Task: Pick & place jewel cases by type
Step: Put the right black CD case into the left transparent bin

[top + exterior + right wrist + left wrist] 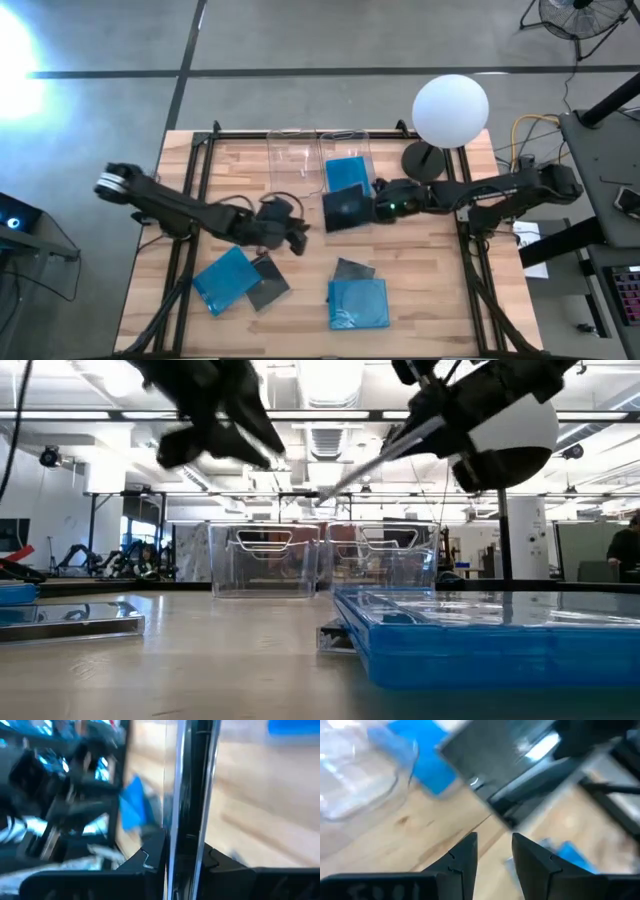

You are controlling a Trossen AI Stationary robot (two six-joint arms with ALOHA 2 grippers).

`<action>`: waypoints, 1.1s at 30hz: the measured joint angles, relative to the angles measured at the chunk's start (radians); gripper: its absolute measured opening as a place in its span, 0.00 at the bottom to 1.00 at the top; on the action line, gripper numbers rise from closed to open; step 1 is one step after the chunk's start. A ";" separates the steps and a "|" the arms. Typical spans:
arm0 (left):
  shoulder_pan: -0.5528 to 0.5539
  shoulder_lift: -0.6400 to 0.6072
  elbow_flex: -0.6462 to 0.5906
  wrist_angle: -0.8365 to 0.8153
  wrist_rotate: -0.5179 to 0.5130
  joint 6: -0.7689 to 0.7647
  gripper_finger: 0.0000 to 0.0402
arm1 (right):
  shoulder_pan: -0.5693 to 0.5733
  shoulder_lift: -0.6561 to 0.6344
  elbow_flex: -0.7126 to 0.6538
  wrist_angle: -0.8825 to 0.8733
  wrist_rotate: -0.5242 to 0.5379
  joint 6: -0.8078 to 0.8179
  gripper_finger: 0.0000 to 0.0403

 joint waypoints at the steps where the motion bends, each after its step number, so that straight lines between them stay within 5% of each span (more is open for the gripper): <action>1: -0.005 -0.037 0.000 -0.012 -0.006 0.007 0.26 | -0.016 0.007 0.002 0.028 0.001 -0.009 0.09; 6: -0.016 -0.219 0.000 -0.094 -0.078 0.033 0.26 | -0.086 0.124 0.092 0.100 -0.050 -0.091 0.09; 14: -0.019 -0.425 0.000 -0.140 -0.218 0.075 0.26 | -0.209 0.393 0.416 0.068 -0.082 -0.267 0.10; 24: -0.022 -0.498 0.000 -0.147 -0.233 0.154 0.26 | -0.322 0.734 0.752 -0.114 -0.218 -0.234 0.10; 33: -0.022 -0.504 0.000 -0.166 -0.232 0.211 0.26 | -0.335 0.878 0.928 -0.193 -0.266 -0.216 0.10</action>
